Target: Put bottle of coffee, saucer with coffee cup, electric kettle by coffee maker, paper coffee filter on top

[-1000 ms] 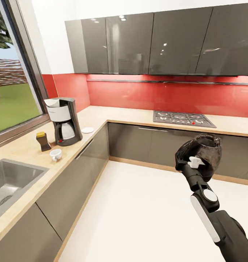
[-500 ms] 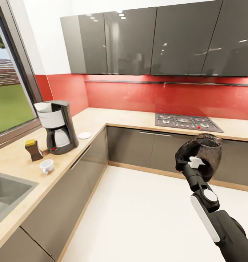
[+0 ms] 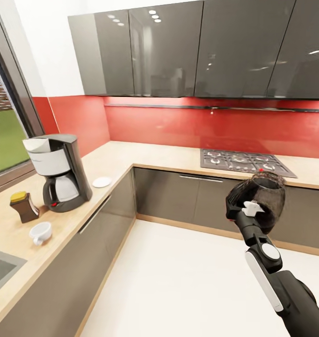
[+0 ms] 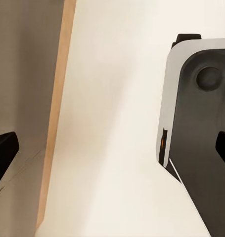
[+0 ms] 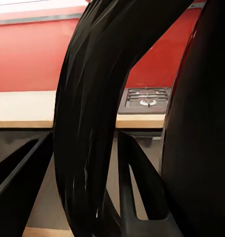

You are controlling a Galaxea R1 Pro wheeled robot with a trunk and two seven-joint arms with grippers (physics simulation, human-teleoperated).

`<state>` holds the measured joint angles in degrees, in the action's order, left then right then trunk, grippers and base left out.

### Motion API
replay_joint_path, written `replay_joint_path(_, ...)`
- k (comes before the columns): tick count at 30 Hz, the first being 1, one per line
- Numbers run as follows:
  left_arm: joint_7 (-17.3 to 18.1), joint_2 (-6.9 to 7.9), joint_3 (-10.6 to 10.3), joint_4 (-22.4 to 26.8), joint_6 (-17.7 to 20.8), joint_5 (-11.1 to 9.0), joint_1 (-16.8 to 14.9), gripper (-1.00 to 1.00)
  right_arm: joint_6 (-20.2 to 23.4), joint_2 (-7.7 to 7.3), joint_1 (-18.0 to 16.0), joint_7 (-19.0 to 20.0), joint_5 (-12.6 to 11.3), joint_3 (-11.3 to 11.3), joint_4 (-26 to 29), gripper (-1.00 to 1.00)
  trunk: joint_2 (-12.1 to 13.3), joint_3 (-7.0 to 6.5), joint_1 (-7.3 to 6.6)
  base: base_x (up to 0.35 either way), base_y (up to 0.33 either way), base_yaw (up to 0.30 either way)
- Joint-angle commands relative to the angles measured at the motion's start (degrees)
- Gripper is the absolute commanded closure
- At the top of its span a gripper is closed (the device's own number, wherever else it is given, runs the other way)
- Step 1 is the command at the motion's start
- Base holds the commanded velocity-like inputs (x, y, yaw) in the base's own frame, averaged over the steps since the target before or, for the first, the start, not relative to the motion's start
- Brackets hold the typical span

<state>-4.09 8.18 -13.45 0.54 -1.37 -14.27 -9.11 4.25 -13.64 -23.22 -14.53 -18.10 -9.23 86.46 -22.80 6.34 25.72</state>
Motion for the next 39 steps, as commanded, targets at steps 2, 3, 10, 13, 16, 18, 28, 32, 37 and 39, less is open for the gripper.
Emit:
replay_joint_path(2,-0.1,0.0,-0.5,0.0,-0.1,-0.5,0.0,-1.0,0.2,-0.07,-0.1,-0.5,-0.2,-0.2,0.1,1.0,-0.1,0.12,0.07,0.334,-0.091,0.0)
replay_joint_path(3,-0.1,0.0,-0.5,0.0,-0.1,-0.5,0.0,-1.0,0.2,-0.07,-0.1,-0.5,-0.2,-0.2,0.1,1.0,-0.1,0.12,0.07,0.329,-0.099,0.0)
replay_joint_path(10,-0.1,-0.08,-0.5,0.0,-0.1,-0.5,0.0,-1.0,0.3,-0.07,-0.1,-0.5,-0.2,-0.2,0.2,1.0,-0.1,0.12,0.07,0.301,-0.135,0.0)
replay_joint_path(13,-0.1,-0.09,-0.5,0.0,-0.1,-0.5,0.0,-1.0,0.2,-0.07,-0.1,-0.5,-0.2,-0.2,0.2,1.0,-0.1,0.12,0.07,0.269,-0.167,0.0)
replay_joint_path(16,-0.1,-0.09,-0.5,0.0,-0.2,-0.5,0.0,-1.0,0.3,-0.07,-0.1,-0.5,-0.2,-0.2,0.2,1.0,-0.1,0.12,0.07,0.245,-0.183,0.0)
replay_joint_path(18,-0.1,-0.09,-0.5,0.0,-0.2,-0.5,0.0,-1.0,0.3,-0.07,-0.1,-0.5,-0.2,-0.2,0.2,1.0,-0.1,0.12,0.07,0.236,-0.193,0.0)
replay_joint_path(28,-0.1,-0.09,-0.5,0.0,-0.1,-0.7,0.0,-1.0,0.3,-0.07,-0.1,-0.5,-0.3,-0.2,0.2,1.0,-0.1,0.12,0.07,0.229,-0.199,0.0)
replay_joint_path(32,-0.1,-0.09,-0.5,0.0,-0.1,-0.7,0.0,-1.0,0.3,-0.07,-0.1,-0.5,-0.3,-0.2,0.2,1.0,-0.1,0.12,0.07,0.227,-0.204,0.0)
replay_joint_path(37,-0.1,-0.09,-0.5,0.0,-0.1,-0.7,0.0,-1.0,0.3,-0.07,-0.1,-0.5,-0.3,-0.2,0.2,1.0,-0.1,0.12,0.07,0.231,-0.204,0.0)
replay_joint_path(39,-0.1,-0.09,-0.5,0.0,-0.1,-0.7,0.0,-1.0,0.3,-0.07,-0.1,-0.5,-0.3,-0.2,0.2,1.0,-0.1,0.12,0.07,0.232,-0.204,0.0)
